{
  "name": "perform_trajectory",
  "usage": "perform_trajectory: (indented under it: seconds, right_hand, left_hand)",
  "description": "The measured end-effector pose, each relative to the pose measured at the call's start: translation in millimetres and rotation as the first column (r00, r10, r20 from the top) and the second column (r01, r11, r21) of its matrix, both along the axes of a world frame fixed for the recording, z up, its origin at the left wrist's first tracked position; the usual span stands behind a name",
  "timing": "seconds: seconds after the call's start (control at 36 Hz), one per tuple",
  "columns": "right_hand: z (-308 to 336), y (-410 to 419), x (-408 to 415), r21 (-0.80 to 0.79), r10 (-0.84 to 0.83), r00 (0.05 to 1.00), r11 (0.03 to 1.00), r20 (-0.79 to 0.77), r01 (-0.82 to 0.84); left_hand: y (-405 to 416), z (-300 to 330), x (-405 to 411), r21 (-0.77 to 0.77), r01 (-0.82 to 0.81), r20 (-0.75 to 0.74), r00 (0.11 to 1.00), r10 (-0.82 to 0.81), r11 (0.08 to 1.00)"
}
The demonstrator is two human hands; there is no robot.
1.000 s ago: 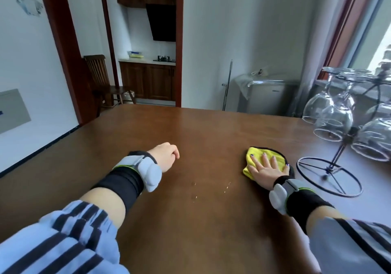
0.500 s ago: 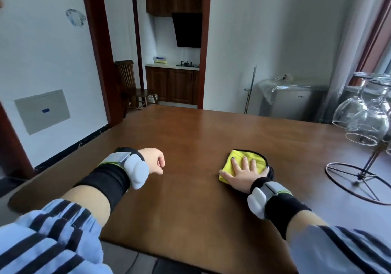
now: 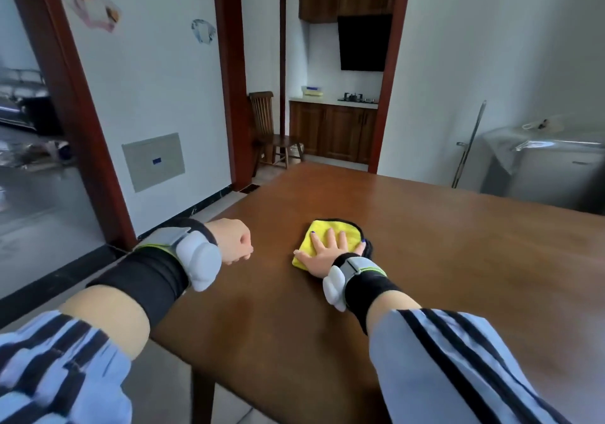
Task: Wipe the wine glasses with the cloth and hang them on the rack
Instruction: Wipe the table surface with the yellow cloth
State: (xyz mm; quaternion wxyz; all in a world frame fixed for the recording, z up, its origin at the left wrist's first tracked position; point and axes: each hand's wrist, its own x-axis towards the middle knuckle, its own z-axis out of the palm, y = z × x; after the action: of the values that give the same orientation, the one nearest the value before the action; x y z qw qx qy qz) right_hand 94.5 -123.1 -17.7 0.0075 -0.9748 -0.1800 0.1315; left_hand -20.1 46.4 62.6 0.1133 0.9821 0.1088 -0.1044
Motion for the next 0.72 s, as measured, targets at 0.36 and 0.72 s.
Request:
perform_trajectory:
  seconds: [0.36, 0.72]
  right_hand:
    - [-16.7, 6.6, -89.9, 0.045, 0.628, 0.775, 0.774, 0.071, -0.631]
    - [-7.7, -198.1, -81.9, 0.015, 0.25, 0.967, 0.968, 0.054, -0.251]
  left_hand:
    - [-50.3, -26.6, 27.5, -0.182, 0.151, 0.351, 0.933, -0.079, 0.972]
    - [-153.4, -49.7, 34.6, -0.26, 0.417, 0.549, 0.806, -0.222, 0.871]
